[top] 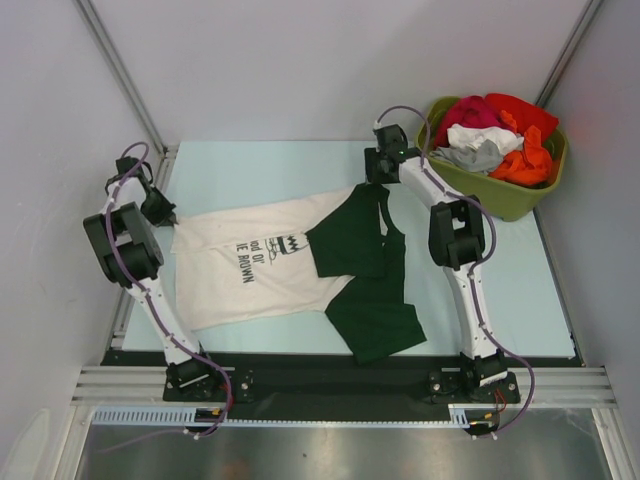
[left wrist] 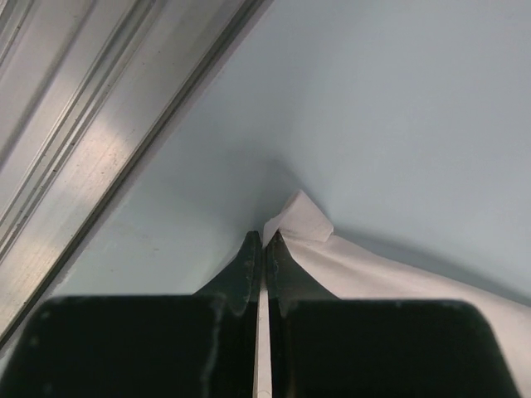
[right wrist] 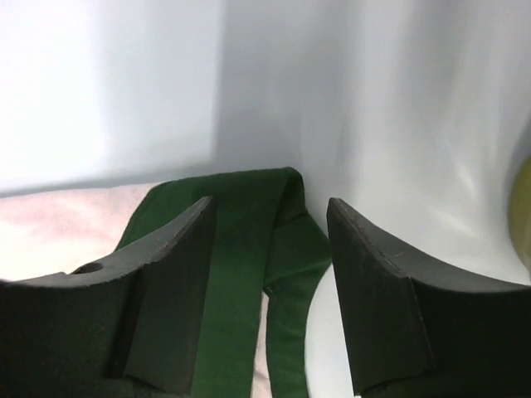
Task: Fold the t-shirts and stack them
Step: Fold the tshirt
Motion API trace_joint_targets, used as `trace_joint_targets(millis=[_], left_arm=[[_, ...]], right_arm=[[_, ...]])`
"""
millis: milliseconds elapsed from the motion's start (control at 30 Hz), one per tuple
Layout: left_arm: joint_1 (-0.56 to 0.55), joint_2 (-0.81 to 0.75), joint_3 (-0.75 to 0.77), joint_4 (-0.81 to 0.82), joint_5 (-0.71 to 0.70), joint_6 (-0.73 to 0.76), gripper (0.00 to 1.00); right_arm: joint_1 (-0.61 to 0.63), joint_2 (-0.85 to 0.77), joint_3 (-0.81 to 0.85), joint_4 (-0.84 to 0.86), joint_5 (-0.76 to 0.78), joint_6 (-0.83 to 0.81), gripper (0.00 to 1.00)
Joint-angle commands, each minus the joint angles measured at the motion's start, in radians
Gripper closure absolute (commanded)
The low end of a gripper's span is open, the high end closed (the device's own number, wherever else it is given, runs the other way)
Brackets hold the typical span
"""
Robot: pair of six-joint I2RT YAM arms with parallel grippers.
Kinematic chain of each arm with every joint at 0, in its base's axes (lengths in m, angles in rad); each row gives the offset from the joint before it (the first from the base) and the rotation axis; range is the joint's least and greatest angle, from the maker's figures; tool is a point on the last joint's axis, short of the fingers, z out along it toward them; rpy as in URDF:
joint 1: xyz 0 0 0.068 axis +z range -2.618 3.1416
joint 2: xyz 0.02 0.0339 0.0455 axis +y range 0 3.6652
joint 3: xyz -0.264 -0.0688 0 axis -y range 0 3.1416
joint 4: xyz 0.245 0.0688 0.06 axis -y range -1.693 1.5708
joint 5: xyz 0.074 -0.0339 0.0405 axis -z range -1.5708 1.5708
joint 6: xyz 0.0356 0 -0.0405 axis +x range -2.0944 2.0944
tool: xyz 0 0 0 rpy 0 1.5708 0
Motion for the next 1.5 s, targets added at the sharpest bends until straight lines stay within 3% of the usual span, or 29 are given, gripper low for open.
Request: trace_joint_targets(millis=[0,433,567,600,633,733,1033,1200,1367,1467], left_arm=[[0.030,0.008,0.045,0.046,-0.038,-0.005,1.00],[0.042,0.013,0.033,0.062,-0.019,0.006,1.00],[0.042,0.023,0.039,0.072,-0.008,0.004,1.00],[0.044,0.028,0.042,0.072,-0.005,0.001,1.00],[0.045,0.031,0.048,0.075,0.000,-0.002,0.99],[0.044,0.042,0.054,0.108,0.046,-0.032,1.00],[0.027,0.118,0.151,0.179,0.144,-0.111,1.00],[-0.005,0.163,0.217,0.179,0.152,-0.126,1.00],[-0.022,0.209,0.298,0.158,0.121,-0.129,0.99],[-0.022,0.226,0.367,0.107,0.075,-0.117,0.95]], right_arm=[[0.019,0.037,0.081,-0.021,0.027,-0.025,0.39],[0.028,0.106,0.098,0.054,0.019,-0.049,0.50],[0.019,0.126,0.104,0.065,0.004,-0.036,0.71],[0.018,0.129,0.107,0.073,0.001,-0.023,0.85],[0.018,0.135,0.109,0.077,0.004,-0.020,0.91],[0.011,0.138,0.114,0.116,0.048,0.000,0.99],[-0.001,0.155,0.163,0.323,0.224,-0.049,1.00],[-0.010,0.233,0.282,0.357,0.221,-0.092,1.00],[-0.015,0.244,0.276,0.412,0.217,-0.097,1.00],[-0.012,0.252,0.293,0.426,0.200,-0.106,0.92]])
